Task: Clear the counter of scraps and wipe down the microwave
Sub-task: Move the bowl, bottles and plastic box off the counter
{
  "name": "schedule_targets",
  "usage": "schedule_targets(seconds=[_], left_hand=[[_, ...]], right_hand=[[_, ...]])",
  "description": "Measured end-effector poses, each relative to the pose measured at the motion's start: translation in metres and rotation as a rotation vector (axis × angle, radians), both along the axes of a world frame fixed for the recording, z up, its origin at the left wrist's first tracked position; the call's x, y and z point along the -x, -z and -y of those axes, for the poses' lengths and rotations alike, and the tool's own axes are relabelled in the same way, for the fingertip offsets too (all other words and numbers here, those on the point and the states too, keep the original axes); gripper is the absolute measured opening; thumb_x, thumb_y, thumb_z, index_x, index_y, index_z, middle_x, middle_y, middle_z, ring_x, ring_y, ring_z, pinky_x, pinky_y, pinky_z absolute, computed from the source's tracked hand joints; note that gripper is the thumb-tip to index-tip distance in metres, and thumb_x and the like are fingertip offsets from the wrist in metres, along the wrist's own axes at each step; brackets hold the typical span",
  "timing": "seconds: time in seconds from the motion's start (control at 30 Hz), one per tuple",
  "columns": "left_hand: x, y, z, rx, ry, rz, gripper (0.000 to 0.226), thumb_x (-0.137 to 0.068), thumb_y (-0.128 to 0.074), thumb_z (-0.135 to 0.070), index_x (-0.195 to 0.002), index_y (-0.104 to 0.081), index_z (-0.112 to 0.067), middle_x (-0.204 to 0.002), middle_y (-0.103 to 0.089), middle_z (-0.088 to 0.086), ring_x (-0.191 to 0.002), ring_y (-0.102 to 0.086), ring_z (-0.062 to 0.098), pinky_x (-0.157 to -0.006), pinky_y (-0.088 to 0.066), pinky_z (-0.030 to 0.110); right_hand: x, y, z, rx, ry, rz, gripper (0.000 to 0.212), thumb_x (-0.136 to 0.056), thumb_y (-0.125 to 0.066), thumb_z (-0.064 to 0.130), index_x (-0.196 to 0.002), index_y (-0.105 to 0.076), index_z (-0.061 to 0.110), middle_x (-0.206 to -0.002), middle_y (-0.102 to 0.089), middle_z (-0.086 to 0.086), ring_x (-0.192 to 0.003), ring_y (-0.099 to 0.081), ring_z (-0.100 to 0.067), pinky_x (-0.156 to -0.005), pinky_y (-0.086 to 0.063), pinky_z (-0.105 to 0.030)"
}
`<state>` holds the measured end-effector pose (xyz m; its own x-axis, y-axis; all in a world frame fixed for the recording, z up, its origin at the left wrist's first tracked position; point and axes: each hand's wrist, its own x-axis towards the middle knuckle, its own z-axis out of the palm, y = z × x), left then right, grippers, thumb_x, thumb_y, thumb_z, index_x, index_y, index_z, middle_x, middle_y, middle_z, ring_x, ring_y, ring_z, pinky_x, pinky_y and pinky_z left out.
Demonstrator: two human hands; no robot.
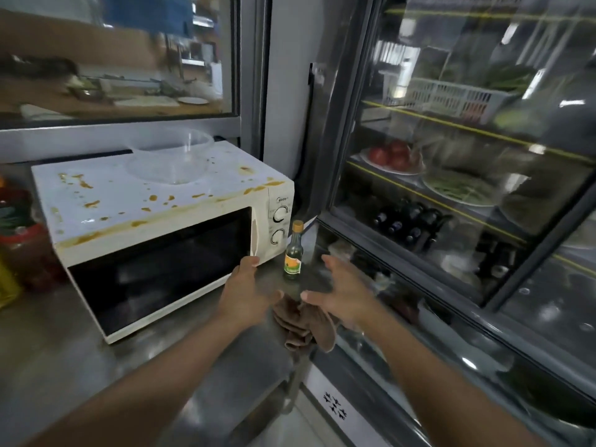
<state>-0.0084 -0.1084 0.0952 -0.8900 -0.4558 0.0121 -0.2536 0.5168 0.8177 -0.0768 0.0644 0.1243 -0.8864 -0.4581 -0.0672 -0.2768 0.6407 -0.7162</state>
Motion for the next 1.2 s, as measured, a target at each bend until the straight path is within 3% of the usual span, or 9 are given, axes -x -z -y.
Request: schedule_targets(seconds=[0.1, 0.3, 0.5, 0.7, 0.83, 0.93, 1.0, 1.1, 1.2], left_hand=[[0.033, 0.008, 0.005, -0.013, -0.046, 0.020, 0.078, -0.071, -0.079, -0.027, -0.135, -0.036, -0.015, -0.133, -0.049, 0.009, -0.120, -0.049, 0.024, -0.095, -0.041, 0.030], [0.076, 0.018, 0.007, -0.039, -0.129, 0.075, 0.078, -0.069, -0.079, -0.023, -0.135, -0.038, -0.015, -0.133, -0.050, 0.008, -0.120, -0.050, 0.023, -0.092, -0.047, 0.036], [0.104, 0.029, 0.008, -0.010, -0.224, 0.118, 0.075, -0.070, -0.078, -0.020, -0.134, -0.039, -0.016, -0.131, -0.052, 0.006, -0.119, -0.050, 0.021, -0.091, -0.042, 0.028], [0.123, 0.034, 0.003, 0.027, -0.354, 0.114, 0.076, -0.069, -0.081, -0.020, -0.132, -0.041, -0.012, -0.128, -0.054, 0.008, -0.117, -0.051, 0.023, -0.096, -0.045, 0.035], [0.131, 0.035, -0.007, 0.067, -0.450, 0.112, 0.070, -0.069, -0.081, -0.019, -0.128, -0.043, -0.010, -0.124, -0.057, 0.006, -0.113, -0.053, 0.021, -0.087, -0.038, 0.021], [0.134, 0.035, -0.013, 0.089, -0.525, 0.136, 0.069, -0.070, -0.080, -0.026, -0.127, -0.044, -0.013, -0.122, -0.057, 0.002, -0.110, -0.054, 0.019, -0.079, -0.035, 0.019], [0.136, 0.033, -0.017, 0.094, -0.563, 0.161, 0.071, -0.071, -0.079, -0.031, -0.130, -0.042, -0.014, -0.124, -0.056, 0.001, -0.113, -0.053, 0.019, -0.085, -0.036, 0.022], [0.134, 0.027, -0.022, 0.087, -0.593, 0.207, 0.072, -0.073, -0.076, -0.031, -0.134, -0.039, -0.017, -0.128, -0.054, 0.000, -0.118, -0.051, 0.018, -0.092, -0.037, 0.024], [0.129, 0.021, -0.024, 0.077, -0.607, 0.216, 0.071, -0.075, -0.074, -0.031, -0.135, -0.038, -0.019, -0.130, -0.052, 0.000, -0.119, -0.049, 0.015, -0.088, -0.035, 0.019]], right_hand=[[0.041, 0.008, 0.010, -0.026, -0.053, 0.014, 0.075, -0.076, -0.075, 0.033, -0.138, -0.035, 0.020, -0.142, -0.039, -0.002, -0.128, -0.039, -0.017, -0.098, -0.030, -0.024], [0.106, 0.030, 0.021, -0.025, -0.076, 0.083, 0.084, -0.075, -0.076, 0.035, -0.142, -0.029, 0.018, -0.145, -0.038, -0.001, -0.132, -0.038, -0.020, -0.108, -0.035, -0.038], [0.162, 0.057, 0.044, -0.013, -0.098, 0.080, 0.074, -0.079, -0.072, 0.034, -0.140, -0.034, 0.014, -0.140, -0.043, -0.005, -0.129, -0.041, -0.024, -0.102, -0.036, -0.033], [0.207, 0.081, 0.071, 0.071, -0.112, 0.067, 0.067, -0.074, -0.076, 0.033, -0.131, -0.047, 0.011, -0.128, -0.054, -0.009, -0.117, -0.052, -0.024, -0.091, -0.041, -0.028], [0.222, 0.097, 0.082, 0.193, -0.175, 0.078, 0.043, -0.068, -0.079, 0.030, -0.105, -0.062, 0.016, -0.105, -0.065, -0.002, -0.100, -0.059, -0.019, -0.083, -0.047, -0.031], [0.226, 0.104, 0.086, 0.260, -0.158, -0.014, 0.022, -0.070, -0.076, 0.030, -0.083, -0.062, 0.019, -0.086, -0.065, -0.003, -0.083, -0.059, -0.019, -0.072, -0.049, -0.032], [0.228, 0.107, 0.087, 0.294, -0.179, -0.078, 0.020, -0.073, -0.075, 0.028, -0.080, -0.064, 0.013, -0.078, -0.063, -0.005, -0.073, -0.059, -0.018, -0.063, -0.048, -0.028], [0.229, 0.106, 0.087, 0.334, -0.214, -0.066, 0.013, -0.076, -0.073, 0.020, -0.075, -0.062, 0.012, -0.068, -0.057, 0.000, -0.060, -0.050, -0.003, -0.053, -0.036, -0.013], [0.229, 0.103, 0.084, 0.372, -0.237, -0.068, 0.018, -0.077, -0.072, 0.017, -0.068, -0.056, 0.015, -0.065, -0.053, 0.001, -0.057, -0.046, -0.003, -0.054, -0.033, -0.018]])
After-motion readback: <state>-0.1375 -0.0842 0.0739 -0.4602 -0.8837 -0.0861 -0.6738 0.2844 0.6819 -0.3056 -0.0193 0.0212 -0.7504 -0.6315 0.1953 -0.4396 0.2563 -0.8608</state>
